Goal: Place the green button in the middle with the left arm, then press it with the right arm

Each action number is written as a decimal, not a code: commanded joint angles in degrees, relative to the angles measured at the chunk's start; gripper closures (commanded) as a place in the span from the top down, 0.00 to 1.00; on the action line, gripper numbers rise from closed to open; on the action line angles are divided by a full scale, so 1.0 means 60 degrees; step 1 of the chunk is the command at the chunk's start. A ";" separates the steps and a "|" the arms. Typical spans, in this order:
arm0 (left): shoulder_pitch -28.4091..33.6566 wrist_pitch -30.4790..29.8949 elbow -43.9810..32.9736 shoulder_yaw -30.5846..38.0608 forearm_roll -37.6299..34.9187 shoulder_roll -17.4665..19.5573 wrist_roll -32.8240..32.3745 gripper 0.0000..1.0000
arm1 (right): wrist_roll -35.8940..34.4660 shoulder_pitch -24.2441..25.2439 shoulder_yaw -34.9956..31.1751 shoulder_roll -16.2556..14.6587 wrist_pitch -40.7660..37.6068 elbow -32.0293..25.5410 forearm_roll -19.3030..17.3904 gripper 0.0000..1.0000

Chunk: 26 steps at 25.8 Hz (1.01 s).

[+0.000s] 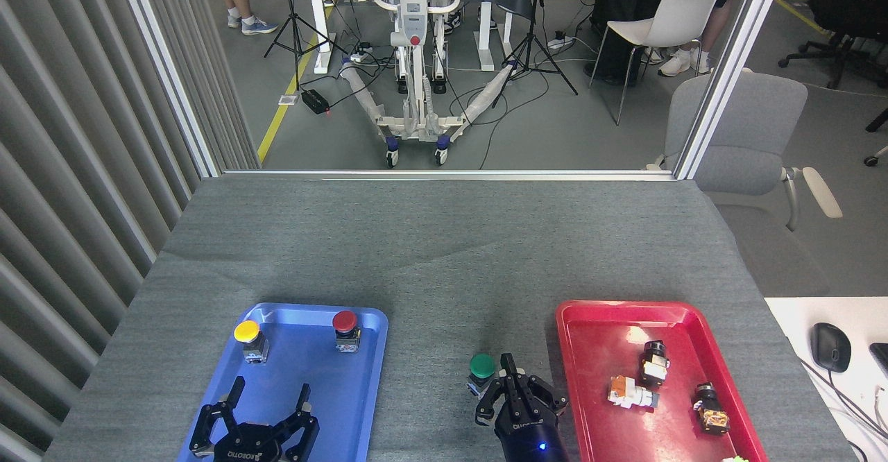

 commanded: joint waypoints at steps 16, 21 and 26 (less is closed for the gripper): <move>0.0323 -0.0029 -0.0399 0.0799 0.0703 0.0067 -0.0063 0.99 | -0.0115 -0.0426 0.0378 0.0159 0.0035 0.0950 -0.0018 0.00; 0.0323 -0.0015 -0.0751 0.0799 0.0703 0.0462 -0.0136 0.99 | -0.0115 -0.0426 0.0334 0.0159 0.0035 0.1126 -0.0062 0.00; 0.0323 -0.0015 -0.0751 0.0843 0.0703 0.0462 -0.0150 0.99 | -0.0217 -0.0426 0.0290 0.0145 0.0050 0.0951 -0.0077 0.00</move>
